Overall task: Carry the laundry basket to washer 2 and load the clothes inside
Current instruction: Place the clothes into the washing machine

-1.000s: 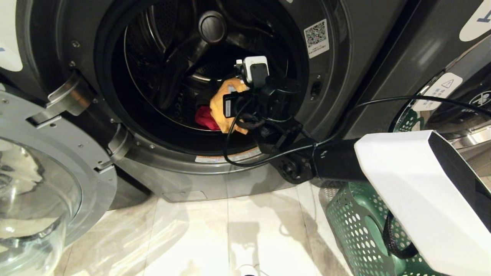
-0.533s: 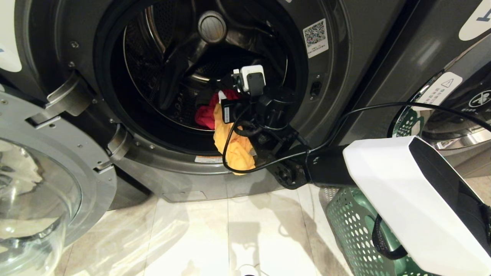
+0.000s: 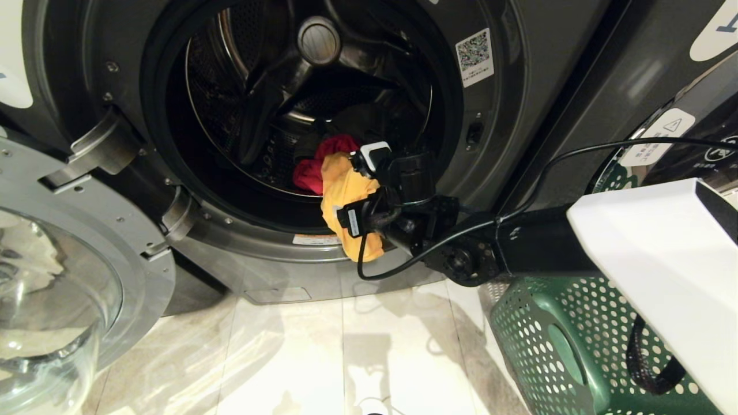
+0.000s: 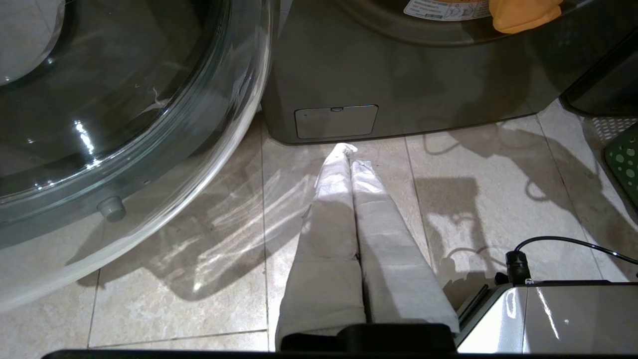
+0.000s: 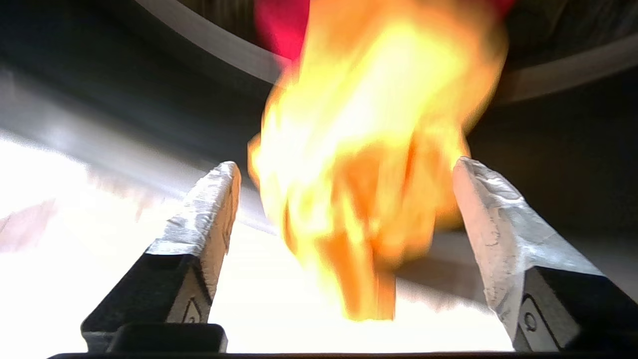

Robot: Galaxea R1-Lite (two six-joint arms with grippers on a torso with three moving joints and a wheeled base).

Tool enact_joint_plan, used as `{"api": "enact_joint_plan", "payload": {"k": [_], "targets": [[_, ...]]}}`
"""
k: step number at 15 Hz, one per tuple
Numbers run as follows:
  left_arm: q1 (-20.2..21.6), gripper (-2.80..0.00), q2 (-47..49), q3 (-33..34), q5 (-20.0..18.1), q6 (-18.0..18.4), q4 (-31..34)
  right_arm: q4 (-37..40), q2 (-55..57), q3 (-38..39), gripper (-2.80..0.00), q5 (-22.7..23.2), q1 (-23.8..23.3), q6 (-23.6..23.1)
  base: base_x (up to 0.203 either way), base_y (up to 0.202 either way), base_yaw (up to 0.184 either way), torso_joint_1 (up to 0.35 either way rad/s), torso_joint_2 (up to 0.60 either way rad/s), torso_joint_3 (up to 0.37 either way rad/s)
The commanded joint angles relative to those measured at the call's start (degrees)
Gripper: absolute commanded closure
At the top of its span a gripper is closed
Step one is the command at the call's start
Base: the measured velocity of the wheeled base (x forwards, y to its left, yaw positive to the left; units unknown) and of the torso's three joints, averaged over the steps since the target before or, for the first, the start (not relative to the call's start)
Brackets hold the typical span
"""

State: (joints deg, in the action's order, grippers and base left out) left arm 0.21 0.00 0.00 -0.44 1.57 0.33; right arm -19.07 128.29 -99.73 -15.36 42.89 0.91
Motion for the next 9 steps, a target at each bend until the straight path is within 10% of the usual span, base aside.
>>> {"api": "enact_joint_plan", "payload": {"k": [1, 9], "targets": [[0.0, 0.00, 0.1, 0.0, 0.0, 0.0, 0.0, 6.8, -5.1, 0.9, -2.80, 0.7, 0.1, 1.1, 0.000, 0.000, 0.000, 0.000, 0.00, 0.000], [0.1, 0.00, 0.1, 0.0, 0.0, 0.0, 0.0, 8.9, -13.1, 4.8, -2.80, -2.1, 5.2, 5.1, 0.000, 0.000, 0.000, 0.000, 0.00, 0.000]]}}
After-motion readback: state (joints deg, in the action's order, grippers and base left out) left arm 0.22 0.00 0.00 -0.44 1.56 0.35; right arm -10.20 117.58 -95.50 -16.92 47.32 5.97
